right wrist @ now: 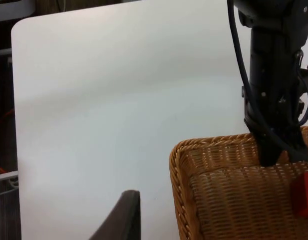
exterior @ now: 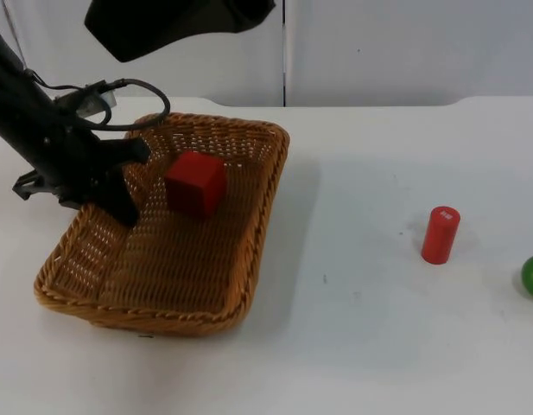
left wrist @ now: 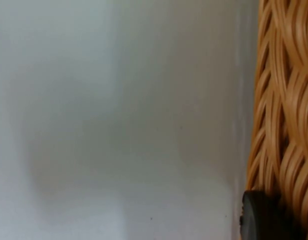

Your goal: Pick up the basket with the left hand and place the object to the left of the red cylinder into the basket with the right hand.

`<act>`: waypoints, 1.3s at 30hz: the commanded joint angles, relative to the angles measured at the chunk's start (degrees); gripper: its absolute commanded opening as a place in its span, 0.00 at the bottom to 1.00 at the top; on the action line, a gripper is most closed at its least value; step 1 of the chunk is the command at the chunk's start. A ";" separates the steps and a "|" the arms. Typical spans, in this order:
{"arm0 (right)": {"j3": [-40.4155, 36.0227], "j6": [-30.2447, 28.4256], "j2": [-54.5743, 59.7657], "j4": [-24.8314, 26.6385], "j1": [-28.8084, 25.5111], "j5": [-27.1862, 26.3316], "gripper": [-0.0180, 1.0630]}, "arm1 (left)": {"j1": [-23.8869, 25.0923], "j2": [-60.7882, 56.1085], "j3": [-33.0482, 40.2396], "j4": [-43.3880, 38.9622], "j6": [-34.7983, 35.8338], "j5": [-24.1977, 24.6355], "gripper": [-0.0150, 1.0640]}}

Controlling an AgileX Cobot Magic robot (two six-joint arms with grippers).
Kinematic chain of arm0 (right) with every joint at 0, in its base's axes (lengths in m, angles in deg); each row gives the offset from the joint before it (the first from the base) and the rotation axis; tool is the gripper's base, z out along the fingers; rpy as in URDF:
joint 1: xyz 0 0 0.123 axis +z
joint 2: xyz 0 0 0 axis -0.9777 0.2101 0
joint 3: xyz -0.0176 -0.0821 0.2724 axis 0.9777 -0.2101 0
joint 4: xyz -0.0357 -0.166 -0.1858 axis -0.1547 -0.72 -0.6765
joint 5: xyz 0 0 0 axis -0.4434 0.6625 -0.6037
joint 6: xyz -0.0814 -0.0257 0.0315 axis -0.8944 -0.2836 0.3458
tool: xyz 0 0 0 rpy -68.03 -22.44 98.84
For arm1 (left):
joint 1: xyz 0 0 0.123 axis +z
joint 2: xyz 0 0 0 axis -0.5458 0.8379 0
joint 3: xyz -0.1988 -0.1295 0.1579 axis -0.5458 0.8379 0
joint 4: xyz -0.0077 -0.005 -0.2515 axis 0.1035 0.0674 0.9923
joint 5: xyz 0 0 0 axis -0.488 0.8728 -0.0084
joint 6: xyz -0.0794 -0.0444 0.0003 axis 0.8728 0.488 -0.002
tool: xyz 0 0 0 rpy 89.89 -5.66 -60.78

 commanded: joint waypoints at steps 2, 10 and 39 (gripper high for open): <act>-0.02 -0.45 -0.33 0.31 0.03 0.54 0.94 | 0.09 -0.27 -0.58 1.82 -1.01 -2.29 0.01; -0.02 -0.45 -0.33 0.31 0.03 0.64 0.94 | 0.09 -0.27 -0.58 2.36 -0.78 -1.92 0.01; -0.02 -0.48 -0.33 0.31 0.03 -0.80 0.94 | 0.09 -10.74 -0.58 -0.38 1.13 2.59 0.80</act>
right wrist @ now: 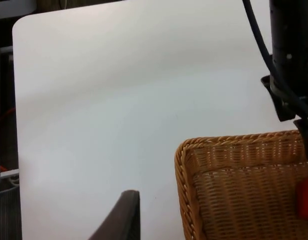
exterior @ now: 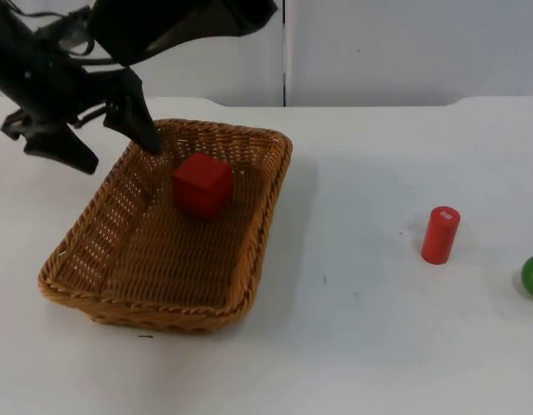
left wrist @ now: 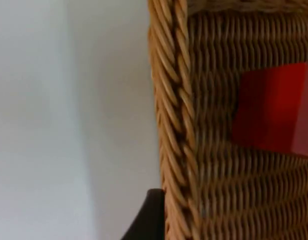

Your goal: Pick up the basket with the left hand and place the object to the left of the red cylinder into the basket with the right hand.

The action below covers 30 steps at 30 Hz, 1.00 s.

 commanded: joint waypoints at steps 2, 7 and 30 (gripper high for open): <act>-0.02 -0.34 -0.33 0.31 0.03 -1.03 0.94 | 0.09 -2.73 -0.24 -4.21 2.95 0.31 0.80; -0.02 0.29 -0.58 0.31 0.03 -2.53 0.94 | 0.09 -5.15 -0.13 -10.54 7.83 2.21 0.80; -2.01 16.18 -5.09 -11.78 -0.16 -5.66 0.94 | -0.04 -27.35 20.56 -15.21 10.84 -0.77 0.80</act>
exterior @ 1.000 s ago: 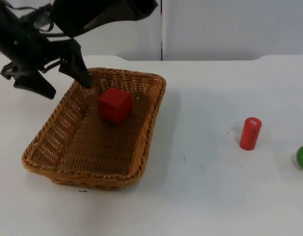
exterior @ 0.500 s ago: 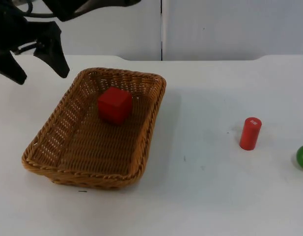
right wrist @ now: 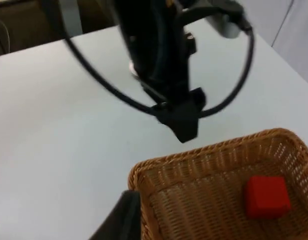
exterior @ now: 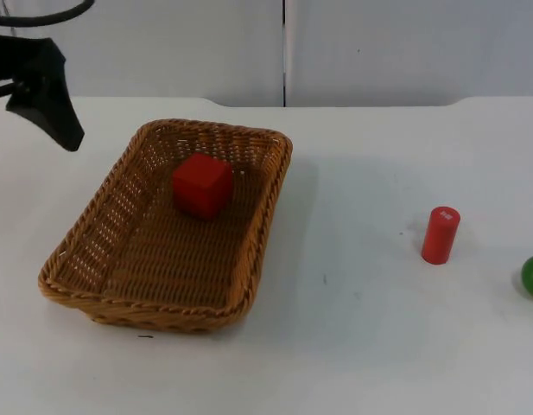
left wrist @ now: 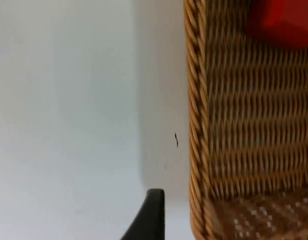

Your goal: Pick up the basket with the left hand and place the object to the left of the red cylinder into the basket with the right hand.

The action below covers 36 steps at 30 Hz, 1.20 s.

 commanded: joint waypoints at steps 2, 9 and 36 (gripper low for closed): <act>-3.62 1.24 -2.15 -0.17 -0.04 -2.89 0.94 | -0.02 -4.44 3.58 -0.27 0.44 -1.30 0.80; -13.44 4.84 -7.06 -0.17 -0.04 -8.08 0.94 | -0.02 -14.22 10.18 -0.27 0.32 -2.37 0.80; -25.76 8.06 -15.91 0.01 -0.04 -12.46 0.94 | -0.02 -62.82 18.14 1.43 0.43 0.79 0.80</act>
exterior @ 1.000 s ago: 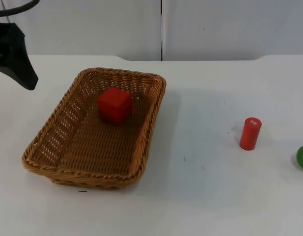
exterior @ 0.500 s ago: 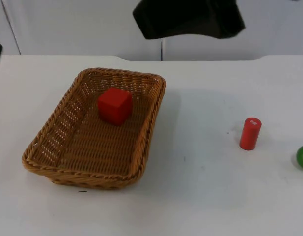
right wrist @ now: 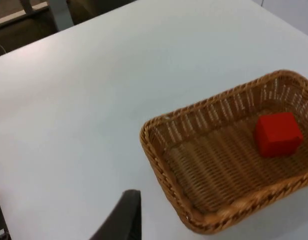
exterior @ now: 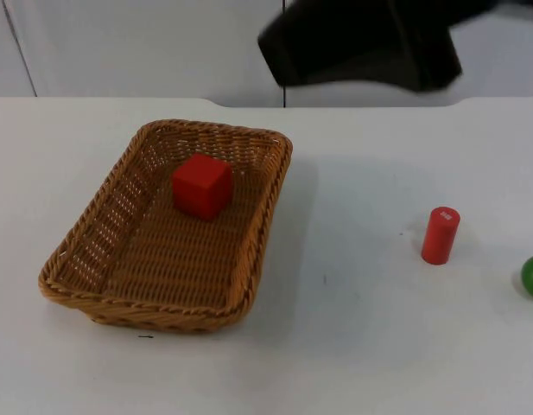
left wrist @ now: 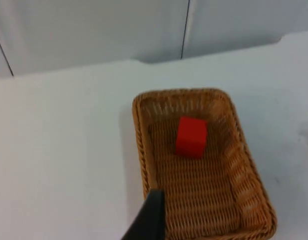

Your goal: Pick up the basket with the left hand and place the object to the left of the red cylinder into the basket with the right hand.

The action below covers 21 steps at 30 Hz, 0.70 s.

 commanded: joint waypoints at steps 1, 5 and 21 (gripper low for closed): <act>-2.45 0.18 -1.37 -0.20 0.10 -2.01 0.94 | -0.02 -3.07 0.27 -0.59 0.52 0.92 0.80; -6.90 0.18 -3.67 -0.29 0.10 -4.18 0.94 | -0.02 -8.66 0.27 -2.71 1.78 2.14 0.80; -17.58 0.18 -18.31 -0.39 0.10 -9.07 0.94 | -0.02 -23.79 9.49 -9.88 11.91 6.27 0.80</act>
